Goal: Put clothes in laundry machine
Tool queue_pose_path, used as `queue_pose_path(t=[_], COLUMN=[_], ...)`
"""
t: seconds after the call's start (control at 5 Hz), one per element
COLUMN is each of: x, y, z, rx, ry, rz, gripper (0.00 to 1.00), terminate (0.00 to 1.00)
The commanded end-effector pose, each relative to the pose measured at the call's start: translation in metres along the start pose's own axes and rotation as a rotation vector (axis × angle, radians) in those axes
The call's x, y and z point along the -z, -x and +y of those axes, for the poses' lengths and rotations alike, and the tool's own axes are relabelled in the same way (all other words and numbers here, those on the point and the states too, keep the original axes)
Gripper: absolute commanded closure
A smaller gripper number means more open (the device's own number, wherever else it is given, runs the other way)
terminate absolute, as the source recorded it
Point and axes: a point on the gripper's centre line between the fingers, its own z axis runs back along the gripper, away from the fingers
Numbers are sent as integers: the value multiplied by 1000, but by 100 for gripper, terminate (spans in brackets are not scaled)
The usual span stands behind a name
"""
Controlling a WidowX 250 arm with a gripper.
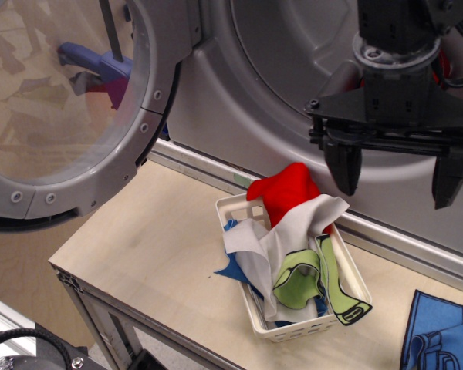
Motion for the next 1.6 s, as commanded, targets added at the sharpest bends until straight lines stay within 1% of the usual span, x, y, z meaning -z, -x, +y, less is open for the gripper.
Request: queue_pose_path(t=[0.0,0.2,0.4,0.6,0.8,1.0,1.2,1.4], x=[0,3,13,17,20,47,59,68], y=[0,10,14,7,4,4,0,0], z=[0,32,64,99,123,135,123,113], rx=[0,-131,-221,-268,-230,-128,-133,-157], ry=[0,-13,-56,-80,-83,-61,7,35], rz=[0,4,-21,-46,-38,-18,11,22], gripper=[0,0,0,0,0,0,0,0], terminate=[0,0,0,0,0,0,0,0])
